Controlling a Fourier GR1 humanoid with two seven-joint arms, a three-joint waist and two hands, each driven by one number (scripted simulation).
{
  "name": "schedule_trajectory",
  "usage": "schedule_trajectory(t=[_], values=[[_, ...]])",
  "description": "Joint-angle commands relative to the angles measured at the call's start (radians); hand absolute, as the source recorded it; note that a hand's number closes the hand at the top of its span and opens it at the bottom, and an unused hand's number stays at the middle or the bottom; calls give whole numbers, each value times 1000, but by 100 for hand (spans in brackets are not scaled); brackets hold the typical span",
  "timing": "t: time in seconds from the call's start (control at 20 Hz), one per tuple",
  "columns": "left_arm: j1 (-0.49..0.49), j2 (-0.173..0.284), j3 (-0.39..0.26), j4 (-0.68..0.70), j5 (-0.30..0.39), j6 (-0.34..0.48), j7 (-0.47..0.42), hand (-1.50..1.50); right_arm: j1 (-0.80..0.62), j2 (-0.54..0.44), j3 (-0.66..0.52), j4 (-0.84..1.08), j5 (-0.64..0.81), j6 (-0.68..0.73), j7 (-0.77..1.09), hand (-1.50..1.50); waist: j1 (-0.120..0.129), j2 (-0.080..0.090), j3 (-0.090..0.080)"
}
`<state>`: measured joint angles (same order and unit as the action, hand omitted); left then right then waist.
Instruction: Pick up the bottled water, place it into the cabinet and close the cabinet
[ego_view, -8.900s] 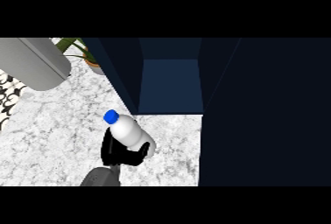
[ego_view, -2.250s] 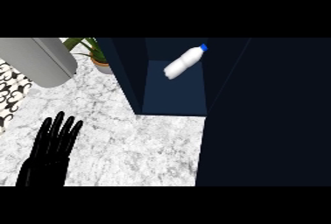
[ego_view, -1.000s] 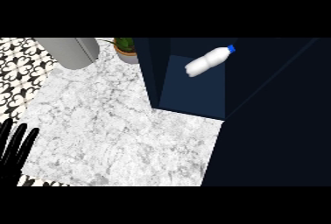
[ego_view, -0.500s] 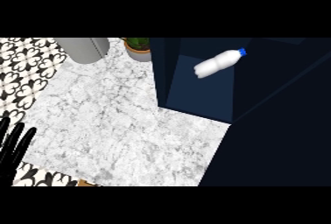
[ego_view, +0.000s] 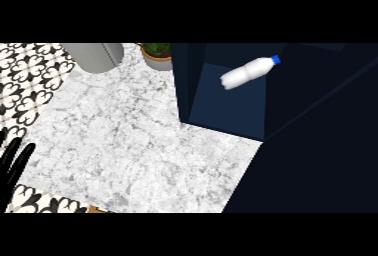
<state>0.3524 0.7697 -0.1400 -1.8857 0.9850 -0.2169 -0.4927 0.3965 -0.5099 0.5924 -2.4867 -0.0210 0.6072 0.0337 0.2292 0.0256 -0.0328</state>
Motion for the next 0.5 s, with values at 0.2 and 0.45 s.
schedule_trajectory(t=[0.2,0.45], values=[[-9,6,24,17,19,-13,-1,-150,-86,61,80,4,-4,-19,88,150,0,16,2],[-14,17,33,16,15,-22,0,-150,-55,80,96,33,-47,-25,89,150,8,30,4]])
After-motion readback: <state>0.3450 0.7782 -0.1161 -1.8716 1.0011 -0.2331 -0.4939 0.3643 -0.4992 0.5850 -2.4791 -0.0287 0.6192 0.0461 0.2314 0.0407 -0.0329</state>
